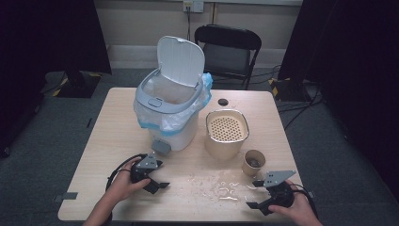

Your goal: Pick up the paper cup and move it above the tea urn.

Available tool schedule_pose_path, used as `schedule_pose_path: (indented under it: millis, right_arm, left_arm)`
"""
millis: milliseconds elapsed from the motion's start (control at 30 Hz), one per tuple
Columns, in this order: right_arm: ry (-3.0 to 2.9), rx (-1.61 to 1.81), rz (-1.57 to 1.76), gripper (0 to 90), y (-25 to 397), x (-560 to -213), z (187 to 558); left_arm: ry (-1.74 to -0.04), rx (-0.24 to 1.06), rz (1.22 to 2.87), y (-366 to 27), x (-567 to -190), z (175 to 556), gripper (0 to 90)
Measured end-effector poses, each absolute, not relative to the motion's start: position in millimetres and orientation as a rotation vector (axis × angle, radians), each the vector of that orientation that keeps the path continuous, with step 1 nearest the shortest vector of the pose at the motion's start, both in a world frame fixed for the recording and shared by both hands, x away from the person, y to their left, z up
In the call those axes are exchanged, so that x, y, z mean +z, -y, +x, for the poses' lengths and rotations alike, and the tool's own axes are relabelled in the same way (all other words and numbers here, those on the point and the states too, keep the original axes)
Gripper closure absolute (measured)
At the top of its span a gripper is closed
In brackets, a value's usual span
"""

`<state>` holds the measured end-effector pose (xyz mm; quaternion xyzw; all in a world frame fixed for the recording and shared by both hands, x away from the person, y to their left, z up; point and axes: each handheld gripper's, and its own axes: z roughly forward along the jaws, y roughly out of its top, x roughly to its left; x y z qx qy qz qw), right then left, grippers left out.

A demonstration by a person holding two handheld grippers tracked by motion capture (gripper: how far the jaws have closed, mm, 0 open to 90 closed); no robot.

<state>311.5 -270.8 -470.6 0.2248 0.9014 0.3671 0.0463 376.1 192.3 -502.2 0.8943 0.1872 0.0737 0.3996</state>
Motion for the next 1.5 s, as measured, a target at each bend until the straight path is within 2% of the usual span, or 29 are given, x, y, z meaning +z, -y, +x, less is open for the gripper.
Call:
schedule_pose_path:
  millis: [433, 800, 1200, 1500]
  right_arm:
    - [-2.634, 1.100, 0.780, 17.8, 296.2, -468.0, 321.1]
    - [-2.541, 1.080, 0.830, 15.9, 299.1, -477.3, 342.8]
    - [-2.466, 1.154, 0.886, 21.4, 296.1, -485.1, 363.8]
    - [-2.443, 1.208, 0.877, 21.9, 292.0, -486.7, 373.9]
  left_arm:
    - [-0.469, 0.185, 2.266, -192.0, -502.2, 376.3, 10.0]
    - [-0.468, 0.185, 2.266, -192.0, -502.2, 376.3, 10.0]
    - [-0.462, 0.182, 2.269, -191.5, -502.4, 376.3, 8.8]
    - [-0.466, 0.179, 2.265, -191.2, -502.6, 376.1, 8.7]
